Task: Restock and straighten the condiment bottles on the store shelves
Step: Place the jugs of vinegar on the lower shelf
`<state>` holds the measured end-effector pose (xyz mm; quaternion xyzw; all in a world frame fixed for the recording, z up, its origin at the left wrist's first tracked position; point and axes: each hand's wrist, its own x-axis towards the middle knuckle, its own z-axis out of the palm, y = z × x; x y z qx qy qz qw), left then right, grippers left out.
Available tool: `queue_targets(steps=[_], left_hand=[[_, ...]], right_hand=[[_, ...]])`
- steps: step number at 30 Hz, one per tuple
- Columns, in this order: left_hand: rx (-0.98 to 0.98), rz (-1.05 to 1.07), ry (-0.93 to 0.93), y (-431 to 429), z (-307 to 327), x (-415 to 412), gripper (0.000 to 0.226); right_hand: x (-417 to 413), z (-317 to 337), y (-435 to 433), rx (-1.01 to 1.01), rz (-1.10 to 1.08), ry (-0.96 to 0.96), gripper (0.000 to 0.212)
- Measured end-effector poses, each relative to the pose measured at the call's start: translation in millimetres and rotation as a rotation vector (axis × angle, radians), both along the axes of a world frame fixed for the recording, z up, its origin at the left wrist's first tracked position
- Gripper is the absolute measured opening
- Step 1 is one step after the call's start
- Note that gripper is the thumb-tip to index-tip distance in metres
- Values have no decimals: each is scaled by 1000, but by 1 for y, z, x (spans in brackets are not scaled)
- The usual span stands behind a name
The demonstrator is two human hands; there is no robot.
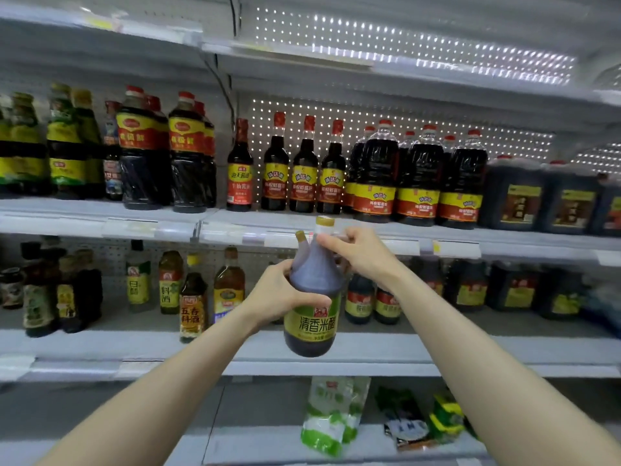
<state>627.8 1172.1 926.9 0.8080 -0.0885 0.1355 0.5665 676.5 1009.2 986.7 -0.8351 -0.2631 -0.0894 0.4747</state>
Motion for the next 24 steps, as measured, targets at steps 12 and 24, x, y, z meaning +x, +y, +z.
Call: queue_targets(steps=[12,24], left_hand=[[-91,120,127,-61,-94,100,79],[-41,249,174,-62,-162,204,79]], right_hand=[[98,-86,-54,29,78,116,18],[210,-165,-47,185,86,311,21]])
